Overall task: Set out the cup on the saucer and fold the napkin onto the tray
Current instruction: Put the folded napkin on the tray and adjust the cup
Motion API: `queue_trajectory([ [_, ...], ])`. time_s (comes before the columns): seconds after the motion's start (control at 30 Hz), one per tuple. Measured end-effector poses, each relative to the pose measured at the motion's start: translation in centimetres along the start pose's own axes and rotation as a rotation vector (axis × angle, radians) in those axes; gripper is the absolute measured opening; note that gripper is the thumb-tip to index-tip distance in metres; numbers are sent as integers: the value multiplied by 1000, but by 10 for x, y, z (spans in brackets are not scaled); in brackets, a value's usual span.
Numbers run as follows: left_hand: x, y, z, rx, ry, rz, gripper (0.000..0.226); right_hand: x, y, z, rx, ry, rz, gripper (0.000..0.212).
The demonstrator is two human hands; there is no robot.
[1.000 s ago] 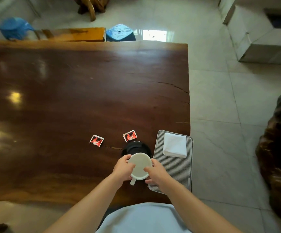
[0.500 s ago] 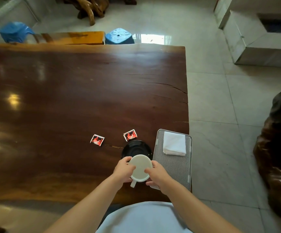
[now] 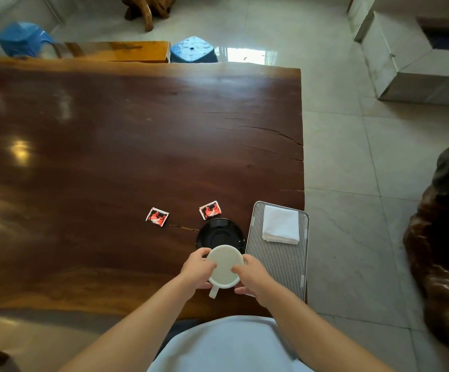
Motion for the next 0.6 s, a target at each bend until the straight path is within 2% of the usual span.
queue_trajectory([
  [0.23,23,11,-2,38,-43,-53,49,-21,10,2,21,55,-59,25],
  [0.6,56,17,-11,47,-90,-61,46,-49,32,7,4,140,-202,30],
])
Point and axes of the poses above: each hand's wrist, its own z-axis away from the middle knuckle, its own x-axis out of the palm, y = z × x, the point moved 5 cm from there along -z, towards the middle knuckle, and after that the axes turned 6 degrees about -y, right-handed, at the moved point
